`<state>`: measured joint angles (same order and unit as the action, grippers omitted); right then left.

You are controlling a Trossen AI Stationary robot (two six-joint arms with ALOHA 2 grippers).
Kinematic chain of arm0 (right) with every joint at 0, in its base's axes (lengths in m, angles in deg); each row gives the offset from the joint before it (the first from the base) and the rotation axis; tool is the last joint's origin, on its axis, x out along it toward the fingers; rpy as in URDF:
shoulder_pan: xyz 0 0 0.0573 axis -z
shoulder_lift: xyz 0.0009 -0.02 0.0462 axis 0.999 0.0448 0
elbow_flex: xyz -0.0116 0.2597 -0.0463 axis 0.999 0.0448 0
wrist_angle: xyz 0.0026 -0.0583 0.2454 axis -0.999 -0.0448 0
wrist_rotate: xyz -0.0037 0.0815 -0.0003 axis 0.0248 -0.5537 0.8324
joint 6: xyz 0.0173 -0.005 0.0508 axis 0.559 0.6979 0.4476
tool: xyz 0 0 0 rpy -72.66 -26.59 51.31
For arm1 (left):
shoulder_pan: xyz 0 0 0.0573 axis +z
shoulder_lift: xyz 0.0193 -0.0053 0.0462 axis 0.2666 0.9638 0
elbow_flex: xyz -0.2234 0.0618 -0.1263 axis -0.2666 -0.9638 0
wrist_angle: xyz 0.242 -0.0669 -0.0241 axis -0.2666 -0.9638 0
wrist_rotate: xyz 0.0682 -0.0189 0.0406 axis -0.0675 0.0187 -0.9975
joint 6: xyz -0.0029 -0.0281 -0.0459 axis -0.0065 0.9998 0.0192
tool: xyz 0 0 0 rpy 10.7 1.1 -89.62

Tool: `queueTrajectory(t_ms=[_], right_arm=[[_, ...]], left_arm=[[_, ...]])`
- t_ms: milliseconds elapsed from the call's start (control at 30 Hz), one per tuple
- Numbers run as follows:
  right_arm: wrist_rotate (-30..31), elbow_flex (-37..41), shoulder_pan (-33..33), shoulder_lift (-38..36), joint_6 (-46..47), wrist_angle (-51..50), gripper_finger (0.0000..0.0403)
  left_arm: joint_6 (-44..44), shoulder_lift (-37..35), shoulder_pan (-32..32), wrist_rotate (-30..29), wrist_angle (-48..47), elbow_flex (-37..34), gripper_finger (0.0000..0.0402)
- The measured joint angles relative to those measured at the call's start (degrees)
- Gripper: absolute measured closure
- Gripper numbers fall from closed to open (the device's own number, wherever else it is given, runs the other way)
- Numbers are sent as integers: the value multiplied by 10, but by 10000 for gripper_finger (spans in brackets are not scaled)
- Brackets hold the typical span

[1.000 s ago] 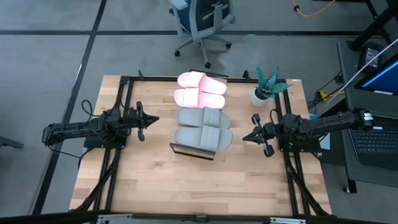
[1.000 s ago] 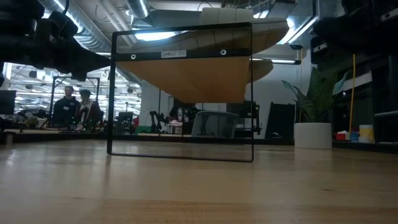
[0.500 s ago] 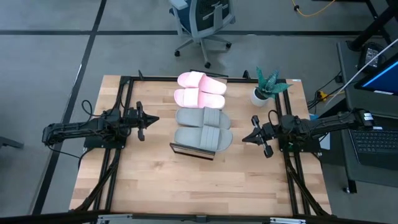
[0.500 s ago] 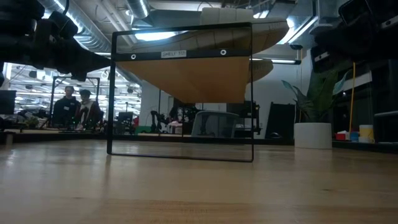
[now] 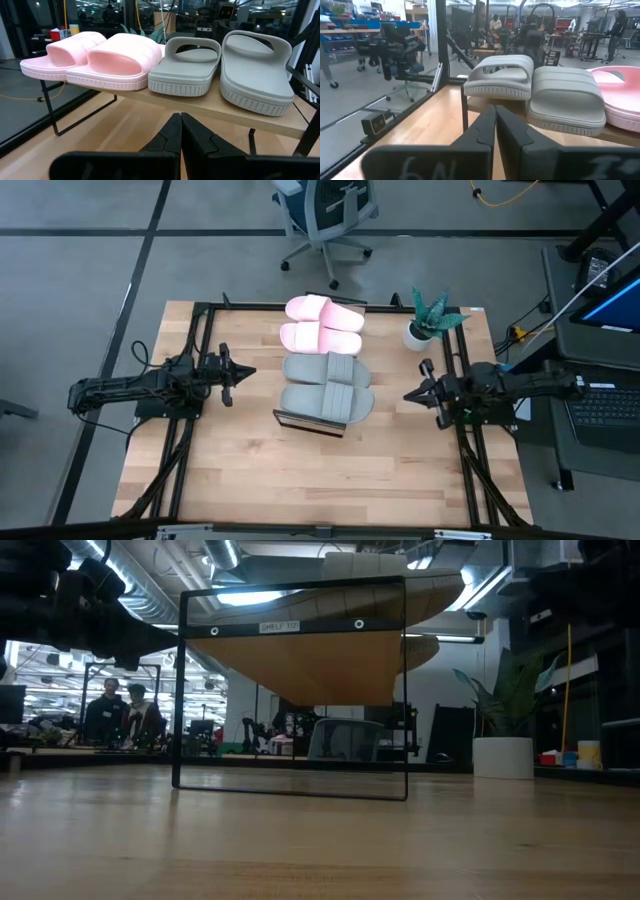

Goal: Pick and place slides into the shelf
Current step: Return to Home Position

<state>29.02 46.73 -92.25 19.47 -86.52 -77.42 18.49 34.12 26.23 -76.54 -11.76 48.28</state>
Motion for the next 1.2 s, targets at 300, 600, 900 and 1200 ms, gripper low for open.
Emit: queueTrajectory(t_ms=[300, 600, 900, 1200], right_arm=[[-4, 18, 10, -72, 56, -13, 384], [-35, 57, 13, -93, 1, -4, 384], [-35, 57, 13, -93, -11, -12, 384], [-35, 57, 13, -93, -13, -12, 384]], left_arm=[[0, 0, 0, 0, 0, 0, 402], [0, 0, 0, 0, 0, 0, 401], [0, 0, 0, 0, 0, 0, 401], [0, 0, 0, 0, 0, 0, 401]])
